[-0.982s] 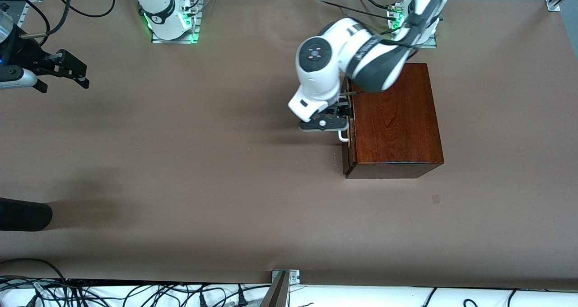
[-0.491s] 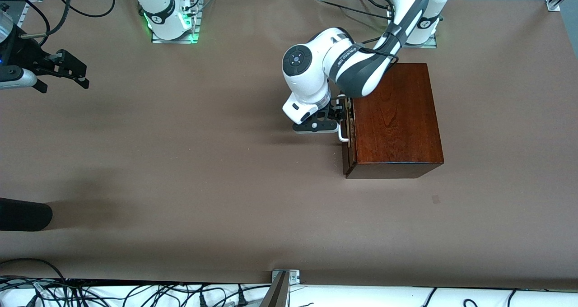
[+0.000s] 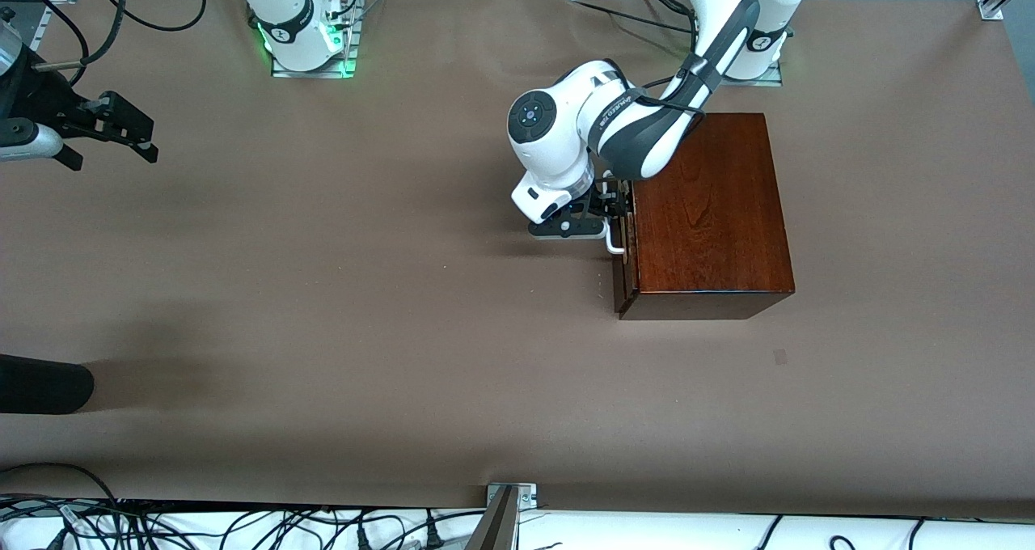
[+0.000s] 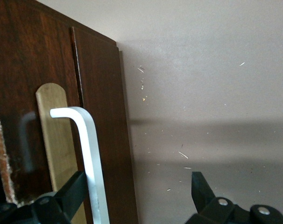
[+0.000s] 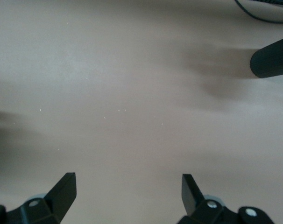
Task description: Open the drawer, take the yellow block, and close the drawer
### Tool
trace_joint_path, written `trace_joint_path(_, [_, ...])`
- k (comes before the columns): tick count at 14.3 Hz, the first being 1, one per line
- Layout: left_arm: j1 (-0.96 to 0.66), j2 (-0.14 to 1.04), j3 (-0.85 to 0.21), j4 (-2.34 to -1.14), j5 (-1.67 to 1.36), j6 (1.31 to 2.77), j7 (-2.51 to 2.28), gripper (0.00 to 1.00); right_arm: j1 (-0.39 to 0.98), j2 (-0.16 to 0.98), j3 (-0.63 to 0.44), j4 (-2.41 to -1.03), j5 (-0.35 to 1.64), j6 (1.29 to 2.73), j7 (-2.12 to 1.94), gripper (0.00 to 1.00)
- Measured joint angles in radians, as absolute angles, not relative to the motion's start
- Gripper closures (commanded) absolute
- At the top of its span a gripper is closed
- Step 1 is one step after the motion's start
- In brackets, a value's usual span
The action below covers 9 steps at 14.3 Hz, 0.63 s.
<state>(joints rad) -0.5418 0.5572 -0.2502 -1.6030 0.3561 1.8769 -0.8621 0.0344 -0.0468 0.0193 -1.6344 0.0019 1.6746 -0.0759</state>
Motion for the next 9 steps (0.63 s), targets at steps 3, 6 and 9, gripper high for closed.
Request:
trace_joint_path(3, [-0.539, 0.557, -0.248, -1.604, 0.356, 1.879, -0.911, 0.00, 0.034, -0.041, 0.019, -1.634, 0.002, 1.696, -0.076, 0.00])
trace_joint_path(6, [-0.543, 0.557, -0.249, -1.616, 0.356, 1.891, -0.926, 0.00, 0.035, -0.038, 0.021, -1.634, 0.002, 1.699, -0.076, 0.00])
trace_joint_path(9, [-0.546, 0.564, -0.248, -1.630, 0.357, 1.914, -0.937, 0.00, 0.035, -0.032, 0.022, -1.634, 0.002, 1.701, -0.076, 0.00])
